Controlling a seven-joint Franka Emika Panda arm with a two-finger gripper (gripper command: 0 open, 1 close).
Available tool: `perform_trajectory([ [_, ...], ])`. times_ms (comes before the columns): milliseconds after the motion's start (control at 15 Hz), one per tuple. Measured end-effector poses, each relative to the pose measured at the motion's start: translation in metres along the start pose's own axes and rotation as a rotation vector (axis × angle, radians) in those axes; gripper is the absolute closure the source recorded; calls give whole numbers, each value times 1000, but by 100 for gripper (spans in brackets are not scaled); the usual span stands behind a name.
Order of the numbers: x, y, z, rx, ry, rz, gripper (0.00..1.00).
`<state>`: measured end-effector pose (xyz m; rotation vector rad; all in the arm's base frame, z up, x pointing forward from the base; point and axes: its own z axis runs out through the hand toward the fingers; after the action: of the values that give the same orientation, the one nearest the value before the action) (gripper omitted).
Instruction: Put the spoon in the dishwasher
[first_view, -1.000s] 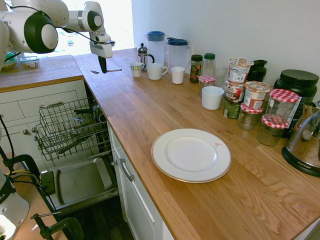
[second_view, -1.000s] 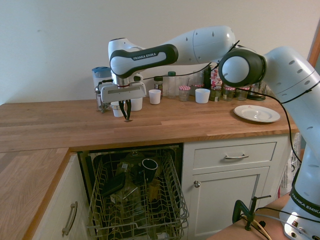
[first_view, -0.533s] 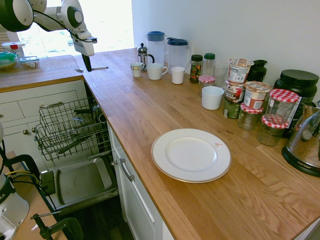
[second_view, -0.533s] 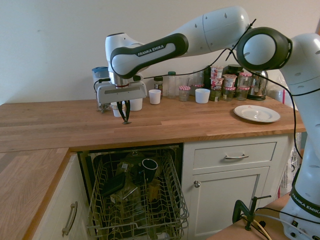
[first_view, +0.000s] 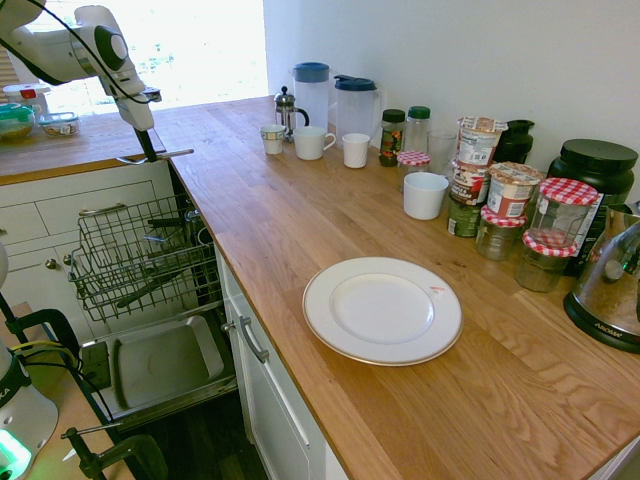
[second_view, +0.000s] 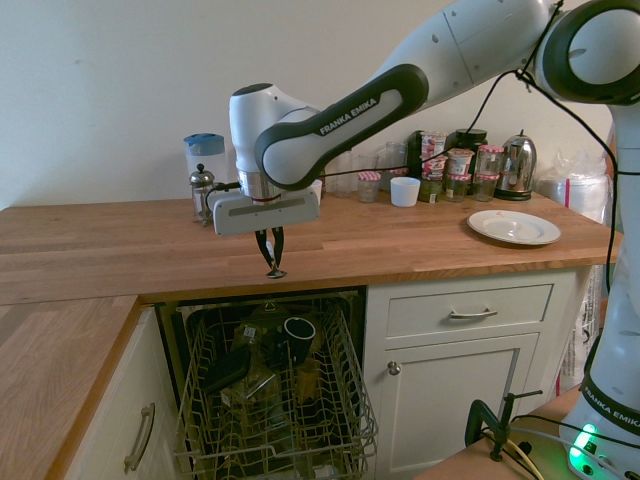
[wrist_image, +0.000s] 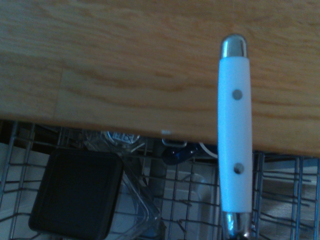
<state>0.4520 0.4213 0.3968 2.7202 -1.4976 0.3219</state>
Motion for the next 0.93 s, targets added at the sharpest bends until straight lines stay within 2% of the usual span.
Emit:
perform_trajectory([
  [267, -51, 20, -3, 7, 19, 25, 100],
  [667, -73, 35, 74, -41, 1, 73, 100],
  [933, -91, 70, 116, -70, -13, 103, 100],
])
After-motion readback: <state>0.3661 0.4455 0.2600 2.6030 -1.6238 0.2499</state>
